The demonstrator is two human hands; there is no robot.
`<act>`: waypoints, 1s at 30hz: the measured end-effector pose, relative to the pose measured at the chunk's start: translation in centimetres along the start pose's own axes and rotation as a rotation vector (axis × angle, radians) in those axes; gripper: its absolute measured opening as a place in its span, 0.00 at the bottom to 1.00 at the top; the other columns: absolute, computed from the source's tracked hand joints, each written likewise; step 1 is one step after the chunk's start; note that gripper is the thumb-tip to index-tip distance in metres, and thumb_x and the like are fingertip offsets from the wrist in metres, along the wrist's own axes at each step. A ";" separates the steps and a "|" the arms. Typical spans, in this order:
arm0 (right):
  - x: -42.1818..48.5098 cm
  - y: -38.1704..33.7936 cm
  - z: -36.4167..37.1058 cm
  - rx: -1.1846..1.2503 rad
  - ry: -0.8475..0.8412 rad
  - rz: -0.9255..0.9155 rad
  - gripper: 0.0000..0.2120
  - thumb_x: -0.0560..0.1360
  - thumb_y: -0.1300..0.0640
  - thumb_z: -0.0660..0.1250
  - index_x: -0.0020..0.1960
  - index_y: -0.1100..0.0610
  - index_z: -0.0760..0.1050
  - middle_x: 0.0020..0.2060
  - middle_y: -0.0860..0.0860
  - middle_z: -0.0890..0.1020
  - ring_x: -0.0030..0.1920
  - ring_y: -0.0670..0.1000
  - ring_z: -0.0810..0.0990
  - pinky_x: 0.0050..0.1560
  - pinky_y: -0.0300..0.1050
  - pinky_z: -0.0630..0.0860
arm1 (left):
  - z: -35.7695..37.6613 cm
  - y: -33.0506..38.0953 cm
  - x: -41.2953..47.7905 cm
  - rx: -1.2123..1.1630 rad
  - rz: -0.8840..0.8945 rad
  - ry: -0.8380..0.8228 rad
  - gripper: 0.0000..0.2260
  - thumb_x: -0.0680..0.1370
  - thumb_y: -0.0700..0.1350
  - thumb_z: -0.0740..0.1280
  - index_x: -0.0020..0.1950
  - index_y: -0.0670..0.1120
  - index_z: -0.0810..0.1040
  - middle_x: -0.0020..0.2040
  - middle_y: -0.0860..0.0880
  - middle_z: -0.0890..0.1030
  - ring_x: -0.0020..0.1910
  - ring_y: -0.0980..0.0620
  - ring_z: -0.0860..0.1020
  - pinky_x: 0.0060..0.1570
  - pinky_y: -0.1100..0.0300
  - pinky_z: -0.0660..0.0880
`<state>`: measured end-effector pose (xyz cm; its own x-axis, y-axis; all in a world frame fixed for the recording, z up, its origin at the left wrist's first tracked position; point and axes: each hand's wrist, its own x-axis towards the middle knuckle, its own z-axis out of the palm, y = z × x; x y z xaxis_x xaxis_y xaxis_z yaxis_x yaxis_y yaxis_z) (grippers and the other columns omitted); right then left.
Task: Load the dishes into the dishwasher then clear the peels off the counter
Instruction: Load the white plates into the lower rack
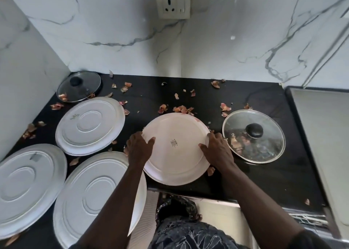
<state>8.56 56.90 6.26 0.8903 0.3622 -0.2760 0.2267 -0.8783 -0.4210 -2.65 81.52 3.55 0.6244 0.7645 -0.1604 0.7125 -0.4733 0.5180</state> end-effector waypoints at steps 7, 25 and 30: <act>0.6 -1.6 1.0 0.098 0.037 0.174 0.33 0.76 0.44 0.70 0.74 0.58 0.64 0.64 0.59 0.71 0.64 0.62 0.72 0.62 0.55 0.72 | -0.3 0.8 0.8 0.011 -0.048 -0.015 0.26 0.77 0.53 0.72 0.70 0.43 0.71 0.68 0.40 0.70 0.68 0.37 0.68 0.66 0.40 0.68; 4.2 -1.3 -1.8 0.389 -0.076 0.155 0.26 0.78 0.44 0.66 0.75 0.39 0.68 0.73 0.57 0.70 0.69 0.60 0.73 0.69 0.55 0.69 | -4.1 2.1 4.1 -0.150 -0.175 -0.033 0.23 0.78 0.58 0.69 0.60 0.40 0.80 0.63 0.39 0.73 0.50 0.46 0.69 0.52 0.54 0.67; 4.9 -1.7 -3.5 0.307 -0.272 0.033 0.26 0.80 0.41 0.63 0.76 0.33 0.60 0.74 0.54 0.69 0.69 0.59 0.72 0.67 0.57 0.70 | -6.3 2.8 4.9 -0.150 -0.094 -0.001 0.23 0.76 0.58 0.71 0.60 0.41 0.81 0.63 0.40 0.73 0.49 0.48 0.70 0.53 0.54 0.69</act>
<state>13.93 59.07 8.67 0.7489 0.4407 -0.4949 0.0346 -0.7718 -0.6349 0.38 86.67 9.54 0.5579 0.8016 -0.2150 0.7118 -0.3289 0.6206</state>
